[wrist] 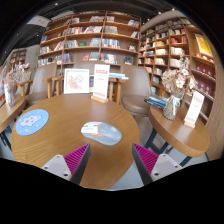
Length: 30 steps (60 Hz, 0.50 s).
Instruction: Arrange mouse
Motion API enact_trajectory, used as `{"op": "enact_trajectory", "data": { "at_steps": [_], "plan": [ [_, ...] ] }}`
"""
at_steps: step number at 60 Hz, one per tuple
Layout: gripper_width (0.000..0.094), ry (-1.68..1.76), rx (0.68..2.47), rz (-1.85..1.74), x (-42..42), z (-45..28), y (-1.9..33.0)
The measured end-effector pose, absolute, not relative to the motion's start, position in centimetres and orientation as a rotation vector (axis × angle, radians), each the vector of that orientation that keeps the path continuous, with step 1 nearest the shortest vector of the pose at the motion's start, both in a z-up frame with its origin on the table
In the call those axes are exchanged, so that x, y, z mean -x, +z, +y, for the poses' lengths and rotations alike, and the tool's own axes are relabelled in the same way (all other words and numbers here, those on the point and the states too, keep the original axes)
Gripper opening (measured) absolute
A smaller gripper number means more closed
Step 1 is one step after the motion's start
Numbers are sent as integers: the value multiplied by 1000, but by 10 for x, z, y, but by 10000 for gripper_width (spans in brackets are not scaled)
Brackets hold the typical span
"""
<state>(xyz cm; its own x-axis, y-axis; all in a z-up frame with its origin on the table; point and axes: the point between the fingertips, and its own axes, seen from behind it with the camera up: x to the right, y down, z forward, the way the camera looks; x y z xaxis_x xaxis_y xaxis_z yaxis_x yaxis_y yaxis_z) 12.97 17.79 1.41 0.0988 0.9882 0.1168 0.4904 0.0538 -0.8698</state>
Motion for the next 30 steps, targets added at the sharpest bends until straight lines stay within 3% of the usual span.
{"op": "enact_trajectory", "data": {
  "at_steps": [30],
  "plan": [
    [852, 715, 1572, -1587, -66, 190, -7]
  ]
}}
